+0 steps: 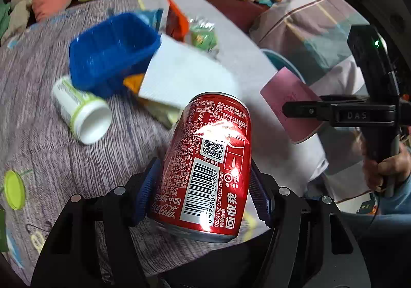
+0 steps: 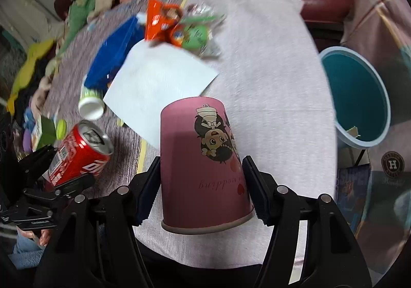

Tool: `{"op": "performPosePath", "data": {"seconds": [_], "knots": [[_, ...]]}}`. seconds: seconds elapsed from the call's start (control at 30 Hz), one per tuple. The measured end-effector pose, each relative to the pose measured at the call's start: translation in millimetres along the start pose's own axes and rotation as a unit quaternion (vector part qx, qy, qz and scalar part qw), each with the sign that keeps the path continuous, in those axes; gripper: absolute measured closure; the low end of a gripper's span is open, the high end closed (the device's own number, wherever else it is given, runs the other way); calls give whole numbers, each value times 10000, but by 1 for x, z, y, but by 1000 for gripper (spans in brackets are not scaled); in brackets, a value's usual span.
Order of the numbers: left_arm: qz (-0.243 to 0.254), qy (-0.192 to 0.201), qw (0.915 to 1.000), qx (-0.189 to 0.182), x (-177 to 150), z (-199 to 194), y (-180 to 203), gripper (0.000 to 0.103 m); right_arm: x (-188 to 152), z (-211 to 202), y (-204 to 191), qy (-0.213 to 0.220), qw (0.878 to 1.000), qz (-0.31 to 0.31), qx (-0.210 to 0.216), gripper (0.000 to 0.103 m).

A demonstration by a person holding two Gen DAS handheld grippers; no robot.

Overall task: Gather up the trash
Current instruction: 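Grasp the red Coca-Cola can with the left tool while the right tool grasps the pink paper cup, then carry the can and cup over the teal bin and release both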

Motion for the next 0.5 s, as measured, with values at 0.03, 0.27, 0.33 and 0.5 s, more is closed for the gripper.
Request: {"op": "performPosePath", "data": {"seconds": [0.03, 0.27, 0.33, 0.5], "knots": [[16, 27, 10000, 7, 4, -3, 2, 36, 1, -7, 6, 99, 9999, 56, 34, 43], [214, 107, 9997, -8, 47, 4, 33, 36, 17, -54, 60, 726, 9952, 640, 164, 43], [252, 67, 9996, -45, 64, 16, 47, 36, 22, -66, 77, 889, 9923, 838, 183, 43], [404, 9, 9991, -152, 110, 40, 77, 36, 37, -93, 125, 1288, 9827, 1315, 217, 43]]}}
Point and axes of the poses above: each gripper's, at about its wrist camera, not at the fingertips, and z roughly the way its jaws point, y to its right, x to its top, the point moved 5 cm from there along z, roughly the way its jaws point, and after that the axes turned 10 degrees about z, right-handed, at the moved point
